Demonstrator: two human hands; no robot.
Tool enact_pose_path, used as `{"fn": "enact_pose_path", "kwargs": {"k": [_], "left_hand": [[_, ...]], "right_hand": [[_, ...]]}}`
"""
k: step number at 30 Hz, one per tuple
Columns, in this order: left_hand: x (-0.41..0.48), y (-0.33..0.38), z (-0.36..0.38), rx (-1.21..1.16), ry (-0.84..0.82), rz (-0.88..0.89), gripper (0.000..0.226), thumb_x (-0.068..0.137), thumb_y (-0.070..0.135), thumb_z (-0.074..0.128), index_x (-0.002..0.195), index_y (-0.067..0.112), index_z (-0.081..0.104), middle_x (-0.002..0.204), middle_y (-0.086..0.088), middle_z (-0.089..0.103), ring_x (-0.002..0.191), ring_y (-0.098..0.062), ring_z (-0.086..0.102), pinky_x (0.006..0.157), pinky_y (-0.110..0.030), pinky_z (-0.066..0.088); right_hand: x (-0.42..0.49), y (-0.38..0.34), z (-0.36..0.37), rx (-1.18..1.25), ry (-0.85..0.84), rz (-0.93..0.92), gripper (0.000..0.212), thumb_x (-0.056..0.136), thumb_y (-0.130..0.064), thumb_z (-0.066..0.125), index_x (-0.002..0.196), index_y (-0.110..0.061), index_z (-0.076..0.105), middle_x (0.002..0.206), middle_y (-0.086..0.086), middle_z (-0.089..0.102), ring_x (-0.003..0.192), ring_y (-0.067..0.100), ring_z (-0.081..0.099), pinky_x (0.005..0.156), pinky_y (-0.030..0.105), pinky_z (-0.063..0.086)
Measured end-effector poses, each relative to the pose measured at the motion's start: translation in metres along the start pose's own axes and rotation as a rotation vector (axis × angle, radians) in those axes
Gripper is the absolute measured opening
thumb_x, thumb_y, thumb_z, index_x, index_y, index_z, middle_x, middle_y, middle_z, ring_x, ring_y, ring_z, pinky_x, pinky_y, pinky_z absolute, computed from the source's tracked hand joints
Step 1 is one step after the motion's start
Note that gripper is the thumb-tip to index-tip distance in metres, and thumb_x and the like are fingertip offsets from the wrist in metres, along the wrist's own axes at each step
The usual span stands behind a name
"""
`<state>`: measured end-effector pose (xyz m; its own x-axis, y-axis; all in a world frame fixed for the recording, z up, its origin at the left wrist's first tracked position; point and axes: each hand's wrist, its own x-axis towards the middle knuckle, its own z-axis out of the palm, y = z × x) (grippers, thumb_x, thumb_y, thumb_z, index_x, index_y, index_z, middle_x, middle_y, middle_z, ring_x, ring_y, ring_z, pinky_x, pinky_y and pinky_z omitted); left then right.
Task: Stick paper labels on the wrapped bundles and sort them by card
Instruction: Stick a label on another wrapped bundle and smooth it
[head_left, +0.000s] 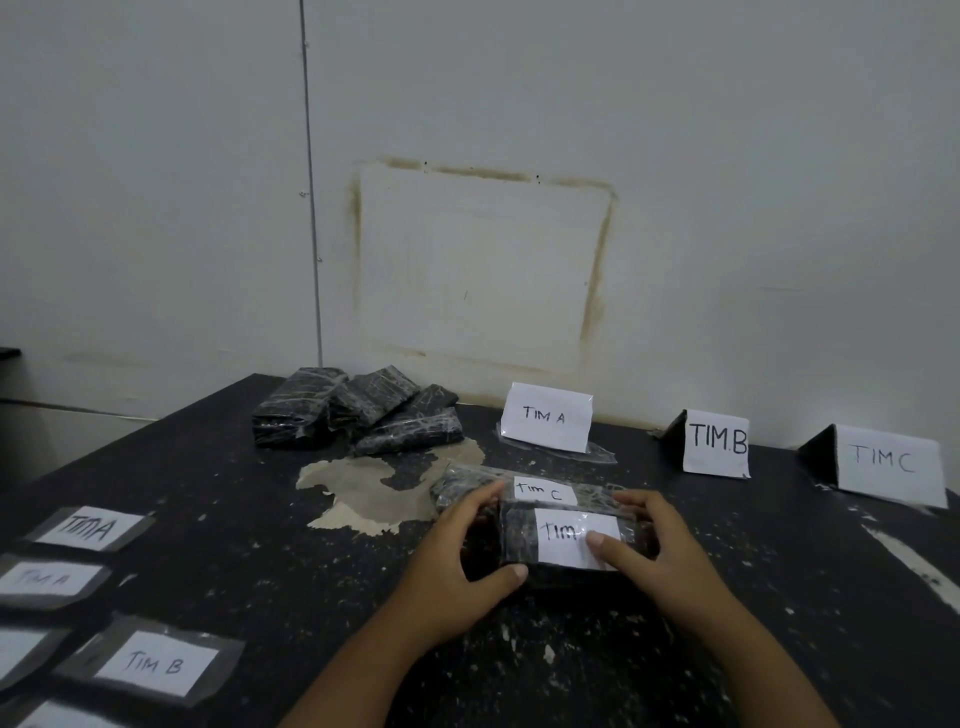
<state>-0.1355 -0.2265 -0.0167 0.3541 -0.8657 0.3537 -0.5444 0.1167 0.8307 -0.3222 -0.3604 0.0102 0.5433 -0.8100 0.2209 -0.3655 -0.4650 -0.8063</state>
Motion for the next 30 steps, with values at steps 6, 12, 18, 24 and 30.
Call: {"fn": "enact_pose_path", "kwargs": {"k": [6, 12, 18, 24, 30], "left_hand": [[-0.0002, 0.0006, 0.0009, 0.004, 0.011, 0.004, 0.075, 0.063, 0.055, 0.068, 0.126, 0.067, 0.028, 0.142, 0.027, 0.037, 0.130, 0.006, 0.036, 0.107, -0.025, 0.036], [-0.0015, 0.0034, 0.0007, 0.005, 0.015, 0.004, 0.078, 0.061, 0.058, 0.069, 0.128, 0.064, 0.029, 0.144, 0.024, 0.036, 0.131, 0.004, 0.035, 0.110, -0.030, 0.036], [-0.0016, 0.0048, -0.0002, 0.000, 0.024, 0.004, 0.081, 0.061, 0.060, 0.070, 0.129, 0.065, 0.027, 0.145, 0.024, 0.035, 0.132, 0.005, 0.034, 0.110, -0.033, 0.036], [-0.0021, 0.0034, -0.0006, 0.022, 0.029, 0.015, 0.083, 0.061, 0.064, 0.070, 0.131, 0.067, 0.025, 0.147, 0.024, 0.031, 0.134, 0.001, 0.032, 0.112, -0.037, 0.035], [-0.0030, 0.0081, -0.0028, -0.044, 0.084, 0.016, 0.077, 0.061, 0.065, 0.067, 0.130, 0.061, 0.033, 0.142, 0.028, 0.035, 0.130, 0.006, 0.034, 0.107, -0.026, 0.034]], "right_hand": [[0.0001, 0.0015, 0.0010, 0.003, 0.036, -0.028, 0.050, 0.073, -0.041, 0.073, 0.116, -0.036, 0.048, 0.114, -0.013, 0.045, 0.096, -0.007, 0.045, 0.086, 0.024, 0.037], [0.0019, 0.0023, 0.0023, 0.006, 0.044, -0.034, 0.048, 0.074, -0.045, 0.069, 0.116, -0.037, 0.047, 0.116, -0.011, 0.045, 0.101, -0.001, 0.046, 0.087, 0.025, 0.037], [0.0002, -0.0014, 0.0024, 0.012, 0.069, -0.032, 0.067, 0.060, -0.066, 0.056, 0.119, -0.038, 0.045, 0.121, -0.005, 0.045, 0.113, 0.013, 0.046, 0.097, 0.037, 0.042], [-0.0001, -0.0016, 0.0035, -0.016, 0.112, -0.058, 0.059, 0.068, -0.070, 0.057, 0.117, -0.043, 0.042, 0.119, -0.007, 0.043, 0.116, 0.014, 0.044, 0.098, 0.040, 0.042], [-0.0022, -0.0048, 0.0056, -0.153, 0.183, -0.114, 0.071, 0.057, -0.082, 0.045, 0.118, -0.047, 0.039, 0.119, -0.015, 0.041, 0.119, 0.009, 0.040, 0.101, 0.046, 0.039]]}}
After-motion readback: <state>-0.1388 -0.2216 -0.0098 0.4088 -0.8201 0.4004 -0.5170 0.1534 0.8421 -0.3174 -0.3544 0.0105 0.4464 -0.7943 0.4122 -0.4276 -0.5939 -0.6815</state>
